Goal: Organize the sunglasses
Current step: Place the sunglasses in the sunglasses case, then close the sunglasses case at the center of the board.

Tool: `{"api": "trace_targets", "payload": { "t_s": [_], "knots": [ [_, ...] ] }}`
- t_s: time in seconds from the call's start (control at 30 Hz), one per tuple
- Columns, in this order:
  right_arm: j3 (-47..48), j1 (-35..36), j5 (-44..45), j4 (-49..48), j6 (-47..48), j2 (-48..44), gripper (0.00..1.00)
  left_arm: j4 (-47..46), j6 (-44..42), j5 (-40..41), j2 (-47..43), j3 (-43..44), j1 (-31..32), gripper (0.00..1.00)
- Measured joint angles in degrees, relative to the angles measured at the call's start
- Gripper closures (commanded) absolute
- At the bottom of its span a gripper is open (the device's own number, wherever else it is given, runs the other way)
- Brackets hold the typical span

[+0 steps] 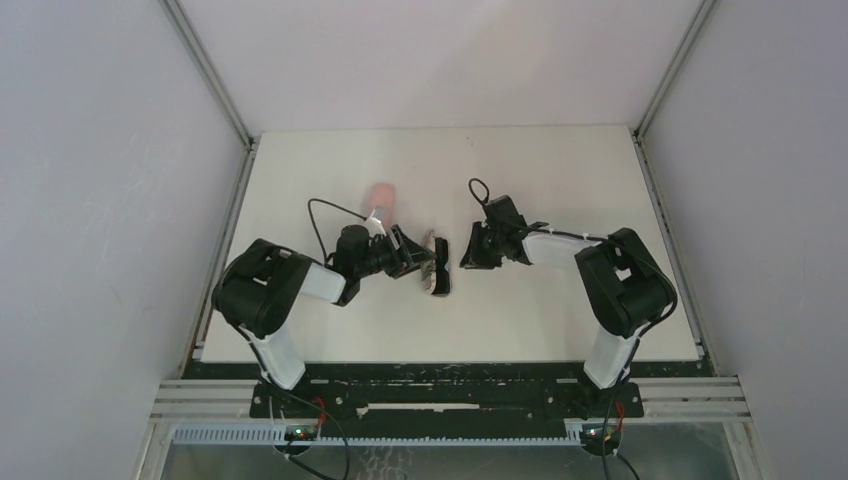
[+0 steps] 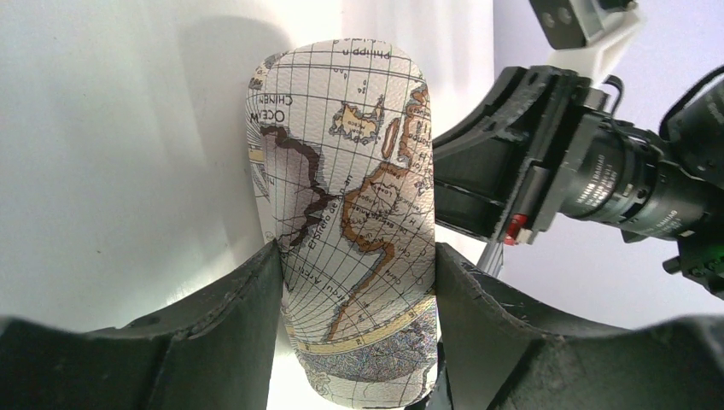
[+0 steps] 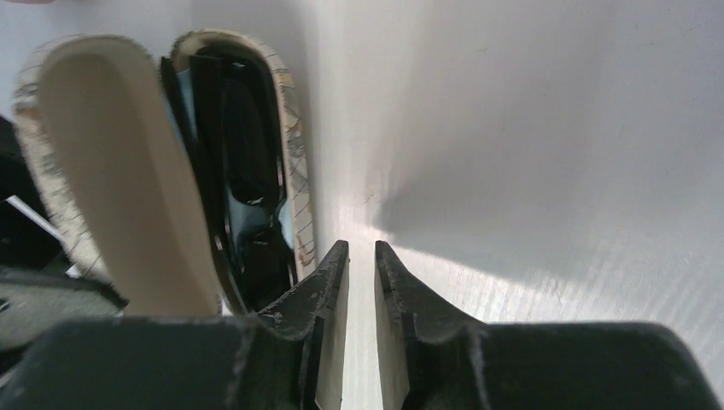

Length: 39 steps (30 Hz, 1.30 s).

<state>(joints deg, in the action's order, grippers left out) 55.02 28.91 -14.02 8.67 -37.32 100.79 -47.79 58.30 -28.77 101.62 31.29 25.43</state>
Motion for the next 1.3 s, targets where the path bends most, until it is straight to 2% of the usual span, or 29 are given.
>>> {"api": "trace_targets", "payload": {
  "t_s": [0.4, 0.8, 1.3],
  "knots": [
    [1.1, 0.5, -5.1, -6.2, -1.9, 5.3, 0.84, 5.7, -2.2, 1.7, -2.5, 0.7, 0.9, 1.00],
    [1.1, 0.5, -7.2, -7.6, -2.5, 6.1, 0.87, 19.1, -6.9, 5.1, -5.3, 5.6, 2.0, 1.00],
    [1.1, 0.4, -8.1, -8.2, -2.7, 6.5, 0.87, 36.4, -14.1, 14.4, -6.3, 14.1, 6.6, 1.00]
  ]
}}
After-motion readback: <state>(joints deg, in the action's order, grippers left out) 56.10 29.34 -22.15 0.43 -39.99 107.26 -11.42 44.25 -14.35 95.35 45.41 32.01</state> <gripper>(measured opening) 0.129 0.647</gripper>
